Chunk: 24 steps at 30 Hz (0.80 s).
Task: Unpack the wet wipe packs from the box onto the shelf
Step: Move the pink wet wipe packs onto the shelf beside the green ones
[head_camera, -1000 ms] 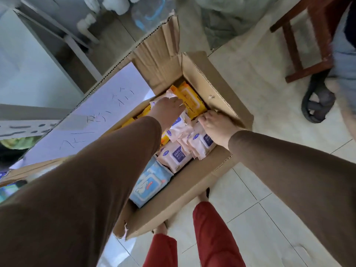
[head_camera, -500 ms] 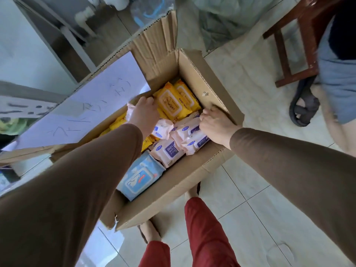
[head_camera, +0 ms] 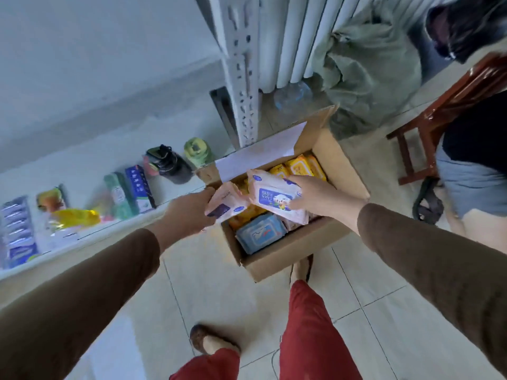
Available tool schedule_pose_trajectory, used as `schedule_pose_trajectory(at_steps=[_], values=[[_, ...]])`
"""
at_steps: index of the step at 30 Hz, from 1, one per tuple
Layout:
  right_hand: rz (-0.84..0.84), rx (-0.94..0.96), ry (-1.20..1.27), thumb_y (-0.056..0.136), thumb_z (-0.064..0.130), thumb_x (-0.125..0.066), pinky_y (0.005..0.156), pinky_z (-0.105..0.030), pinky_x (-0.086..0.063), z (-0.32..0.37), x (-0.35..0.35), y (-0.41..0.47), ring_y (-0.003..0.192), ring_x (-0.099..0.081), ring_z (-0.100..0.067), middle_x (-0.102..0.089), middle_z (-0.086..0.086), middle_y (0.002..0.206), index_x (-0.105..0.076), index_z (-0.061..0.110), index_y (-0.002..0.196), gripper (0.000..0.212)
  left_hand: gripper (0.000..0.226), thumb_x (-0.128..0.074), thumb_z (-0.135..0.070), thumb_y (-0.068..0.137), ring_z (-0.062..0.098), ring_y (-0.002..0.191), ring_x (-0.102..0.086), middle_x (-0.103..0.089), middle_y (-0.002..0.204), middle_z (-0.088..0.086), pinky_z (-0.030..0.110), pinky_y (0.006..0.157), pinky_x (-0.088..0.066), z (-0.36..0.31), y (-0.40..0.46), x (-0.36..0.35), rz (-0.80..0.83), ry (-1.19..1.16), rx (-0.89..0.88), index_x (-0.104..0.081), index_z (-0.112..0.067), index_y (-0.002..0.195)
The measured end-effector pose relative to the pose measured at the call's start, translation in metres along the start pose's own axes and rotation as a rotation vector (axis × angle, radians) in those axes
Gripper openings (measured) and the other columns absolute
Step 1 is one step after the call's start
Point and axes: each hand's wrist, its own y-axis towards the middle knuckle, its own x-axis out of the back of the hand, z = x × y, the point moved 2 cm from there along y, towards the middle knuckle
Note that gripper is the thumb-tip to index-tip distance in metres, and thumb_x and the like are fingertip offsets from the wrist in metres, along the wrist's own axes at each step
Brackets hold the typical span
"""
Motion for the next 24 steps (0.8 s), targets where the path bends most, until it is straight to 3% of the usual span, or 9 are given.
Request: schedule_pose_trajectory(at_steps=[3,6,10,12,14,17,20,24], values=[[-0.055,0.076,0.234,0.074,0.023,-0.081,0.062,-0.011,-0.046,0.099,-0.009,-0.047,0.084,-0.064,0.003,-0.066,0.029,0.094,-0.060,0.040,0.107,0.042,0.043,-0.074,-0.044,0.071,0.024,0.082,-0.064,-0.066,0.092,-0.005,0.035,0.067,-0.051,0.056,-0.096,0.044,-0.060,-0.174,0.091,-0.050,-0.031,0.105],[-0.104,0.141,0.440,0.075,0.022,-0.083,0.069,-0.025,-0.054,0.198,-0.026,-0.087,0.086,-0.071,-0.005,-0.075,0.015,0.098,-0.069,0.029,0.104,0.034,0.043,-0.080,-0.041,0.067,0.019,0.086,-0.064,-0.068,0.094,-0.009,0.037,0.076,-0.052,0.111,-0.188,0.089,-0.131,-0.405,0.166,-0.057,-0.038,0.103],[-0.091,0.231,0.672,0.076,0.016,-0.084,0.064,-0.028,-0.055,0.315,-0.038,-0.119,0.082,-0.074,-0.017,-0.078,0.003,0.097,-0.073,0.019,0.104,0.030,0.030,-0.076,-0.045,0.065,0.011,0.077,-0.063,-0.067,0.079,-0.012,0.035,0.068,-0.050,0.180,-0.288,0.150,-0.282,-0.512,0.202,-0.060,-0.037,0.089],[-0.065,0.268,0.719,0.076,0.017,-0.083,0.058,-0.028,-0.056,0.368,-0.039,-0.125,0.076,-0.075,-0.021,-0.078,-0.001,0.093,-0.074,0.018,0.098,0.024,0.026,-0.075,-0.043,0.065,0.002,0.071,-0.062,-0.069,0.076,-0.015,0.025,0.061,-0.046,0.214,-0.326,0.180,-0.359,-0.557,0.216,-0.062,-0.040,0.088],[-0.062,0.304,0.746,0.072,0.018,-0.086,0.053,-0.024,-0.055,0.418,-0.037,-0.120,0.071,-0.075,-0.018,-0.078,-0.004,0.089,-0.077,0.019,0.090,0.020,0.024,-0.078,-0.034,0.070,-0.001,0.071,-0.063,-0.069,0.077,-0.019,0.023,0.061,-0.044,0.245,-0.353,0.208,-0.419,-0.564,0.221,-0.063,-0.043,0.088],[-0.068,0.360,0.755,0.069,0.016,-0.087,0.064,-0.030,-0.058,0.490,-0.036,-0.100,0.079,-0.075,-0.022,-0.078,-0.006,0.095,-0.075,0.016,0.097,0.031,0.022,-0.078,-0.028,0.074,0.009,0.073,-0.064,-0.068,0.076,-0.011,0.034,0.066,-0.047,0.295,-0.377,0.244,-0.498,-0.545,0.257,-0.064,-0.035,0.089],[-0.072,0.413,0.784,0.063,0.021,-0.089,0.058,-0.031,-0.056,0.555,-0.038,-0.071,0.074,-0.073,-0.025,-0.078,-0.007,0.093,-0.073,0.021,0.092,0.033,0.019,-0.076,-0.028,0.076,0.019,0.077,-0.064,-0.068,0.079,-0.004,0.040,0.069,-0.049,0.348,-0.381,0.276,-0.525,-0.515,0.307,-0.063,-0.028,0.089],[-0.090,0.446,0.851,0.060,0.027,-0.087,0.066,-0.043,-0.046,0.631,-0.045,-0.011,0.075,-0.066,-0.034,-0.075,-0.020,0.097,-0.074,0.016,0.092,0.036,0.020,-0.077,-0.022,0.076,0.016,0.076,-0.062,-0.067,0.080,-0.005,0.031,0.060,-0.041,0.425,-0.370,0.318,-0.518,-0.477,0.345,-0.060,-0.028,0.087]])
